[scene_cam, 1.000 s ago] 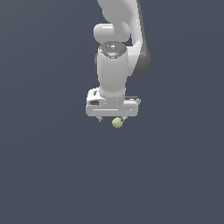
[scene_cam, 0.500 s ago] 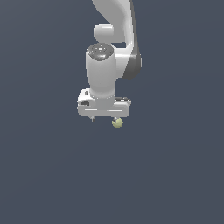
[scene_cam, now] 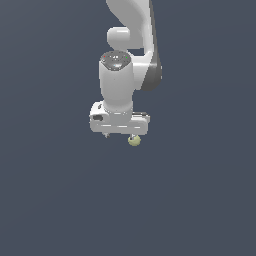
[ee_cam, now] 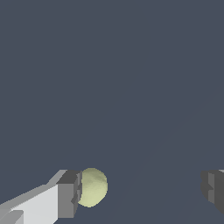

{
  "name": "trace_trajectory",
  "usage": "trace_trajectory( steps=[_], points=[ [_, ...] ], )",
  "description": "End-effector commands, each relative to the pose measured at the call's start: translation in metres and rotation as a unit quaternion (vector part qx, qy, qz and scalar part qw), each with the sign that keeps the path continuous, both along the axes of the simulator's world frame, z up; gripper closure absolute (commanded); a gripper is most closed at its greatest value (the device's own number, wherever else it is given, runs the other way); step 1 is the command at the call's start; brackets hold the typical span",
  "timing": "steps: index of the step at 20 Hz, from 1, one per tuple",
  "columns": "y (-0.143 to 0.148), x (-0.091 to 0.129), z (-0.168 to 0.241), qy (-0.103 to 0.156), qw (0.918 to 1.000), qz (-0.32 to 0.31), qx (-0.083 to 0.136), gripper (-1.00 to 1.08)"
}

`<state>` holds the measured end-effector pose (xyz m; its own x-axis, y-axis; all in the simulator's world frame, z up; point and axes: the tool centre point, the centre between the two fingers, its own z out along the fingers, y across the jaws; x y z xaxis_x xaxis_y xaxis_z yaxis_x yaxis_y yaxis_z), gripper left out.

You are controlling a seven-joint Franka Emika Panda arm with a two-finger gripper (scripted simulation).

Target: Pick up the object and move it to a goal position.

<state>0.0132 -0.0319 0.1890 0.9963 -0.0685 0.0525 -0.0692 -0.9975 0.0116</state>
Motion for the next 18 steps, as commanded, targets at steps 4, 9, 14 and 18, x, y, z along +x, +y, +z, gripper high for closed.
trace_trajectory(
  steps=[4, 9, 14, 18],
  points=[
    [0.005, -0.003, -0.006, 0.001, 0.9994, -0.035, 0.003, -0.92],
    [0.011, -0.008, -0.014, 0.003, 0.9966, -0.082, 0.007, -0.92],
    [0.018, -0.014, -0.023, 0.005, 0.9897, -0.143, 0.012, -0.92],
    [0.024, -0.020, -0.031, 0.006, 0.9812, -0.193, 0.015, -0.92]
  ],
)
